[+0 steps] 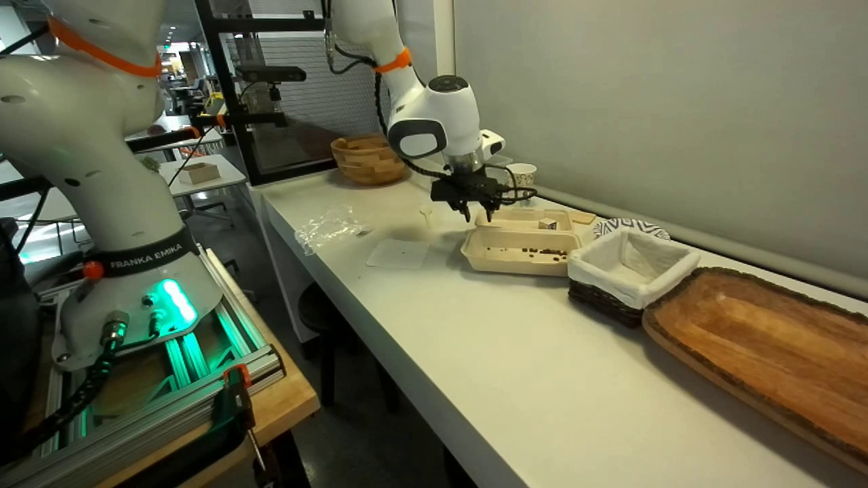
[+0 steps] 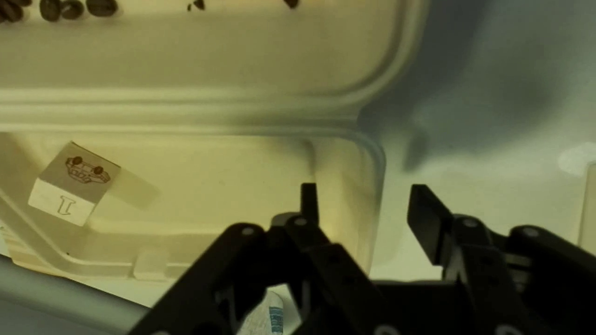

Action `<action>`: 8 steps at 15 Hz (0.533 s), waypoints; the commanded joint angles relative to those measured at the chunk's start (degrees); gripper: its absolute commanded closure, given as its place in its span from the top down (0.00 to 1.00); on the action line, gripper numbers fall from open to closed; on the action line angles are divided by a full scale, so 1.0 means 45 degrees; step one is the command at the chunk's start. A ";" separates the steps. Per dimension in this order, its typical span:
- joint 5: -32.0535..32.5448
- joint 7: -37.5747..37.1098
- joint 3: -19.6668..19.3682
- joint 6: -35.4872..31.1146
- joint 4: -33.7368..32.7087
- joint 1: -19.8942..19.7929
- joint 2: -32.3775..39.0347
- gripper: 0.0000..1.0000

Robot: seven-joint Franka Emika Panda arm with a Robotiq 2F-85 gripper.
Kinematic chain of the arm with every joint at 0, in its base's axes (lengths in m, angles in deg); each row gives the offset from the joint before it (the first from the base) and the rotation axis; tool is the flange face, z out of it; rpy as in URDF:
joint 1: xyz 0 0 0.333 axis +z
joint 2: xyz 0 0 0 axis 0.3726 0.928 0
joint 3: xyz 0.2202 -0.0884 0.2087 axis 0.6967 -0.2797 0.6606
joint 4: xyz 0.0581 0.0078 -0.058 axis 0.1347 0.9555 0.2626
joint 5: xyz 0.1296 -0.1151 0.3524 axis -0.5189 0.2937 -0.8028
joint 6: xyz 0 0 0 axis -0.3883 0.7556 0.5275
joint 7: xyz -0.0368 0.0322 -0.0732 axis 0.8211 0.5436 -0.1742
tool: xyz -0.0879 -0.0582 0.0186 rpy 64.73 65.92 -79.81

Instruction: Move the lunch pack to the left

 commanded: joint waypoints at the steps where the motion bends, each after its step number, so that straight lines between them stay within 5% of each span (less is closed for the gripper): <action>1: -0.0022 0.0171 0.0195 -0.0493 -0.0168 -0.0083 0.0400 0.47; 8: 0.0019 0.0324 0.0478 -0.1194 -0.0168 -0.0295 0.0843 0.34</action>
